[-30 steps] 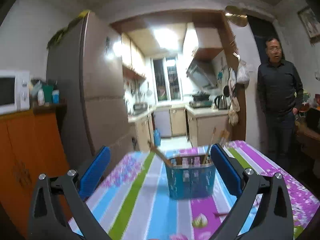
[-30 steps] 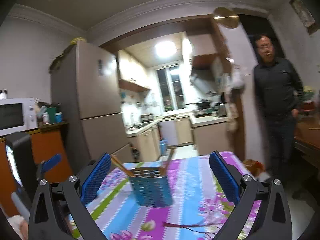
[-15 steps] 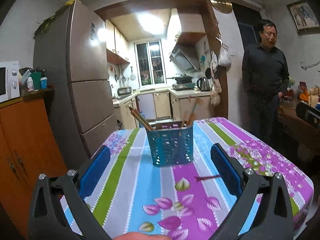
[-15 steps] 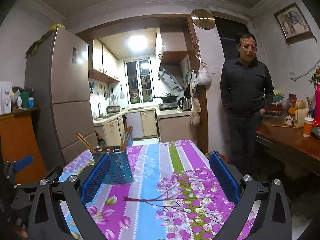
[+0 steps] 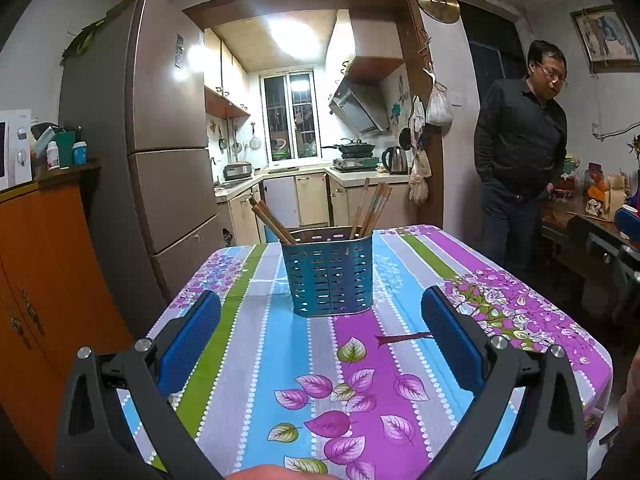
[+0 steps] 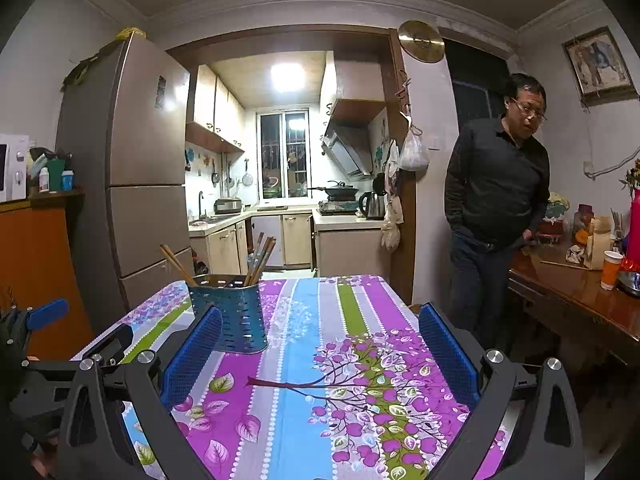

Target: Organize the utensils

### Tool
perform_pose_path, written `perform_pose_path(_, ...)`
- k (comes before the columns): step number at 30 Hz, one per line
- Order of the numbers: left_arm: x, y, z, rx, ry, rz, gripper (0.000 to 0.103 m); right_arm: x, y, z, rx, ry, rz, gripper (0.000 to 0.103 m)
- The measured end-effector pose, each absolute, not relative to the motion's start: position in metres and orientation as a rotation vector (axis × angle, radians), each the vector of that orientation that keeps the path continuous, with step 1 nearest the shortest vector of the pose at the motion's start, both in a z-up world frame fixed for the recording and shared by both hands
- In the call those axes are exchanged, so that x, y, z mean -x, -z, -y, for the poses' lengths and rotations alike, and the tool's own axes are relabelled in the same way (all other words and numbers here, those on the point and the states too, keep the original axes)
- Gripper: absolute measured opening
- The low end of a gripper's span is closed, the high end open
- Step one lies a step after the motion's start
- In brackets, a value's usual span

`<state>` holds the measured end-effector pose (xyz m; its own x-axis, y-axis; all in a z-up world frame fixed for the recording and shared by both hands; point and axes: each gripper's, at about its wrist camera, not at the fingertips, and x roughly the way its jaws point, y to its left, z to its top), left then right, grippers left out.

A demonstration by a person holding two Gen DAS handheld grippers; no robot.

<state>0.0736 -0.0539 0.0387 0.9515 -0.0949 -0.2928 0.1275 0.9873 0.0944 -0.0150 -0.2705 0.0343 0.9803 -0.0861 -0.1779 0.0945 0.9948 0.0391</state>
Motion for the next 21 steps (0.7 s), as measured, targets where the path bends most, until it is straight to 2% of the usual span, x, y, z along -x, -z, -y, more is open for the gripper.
perform_pose_path(21, -0.0671, -0.0303, 0.0507, -0.083, 0.124, -0.317, 0.097, 0.0193, -0.0317, 0.2698, -0.064, 0.086, -0.198, 0.098)
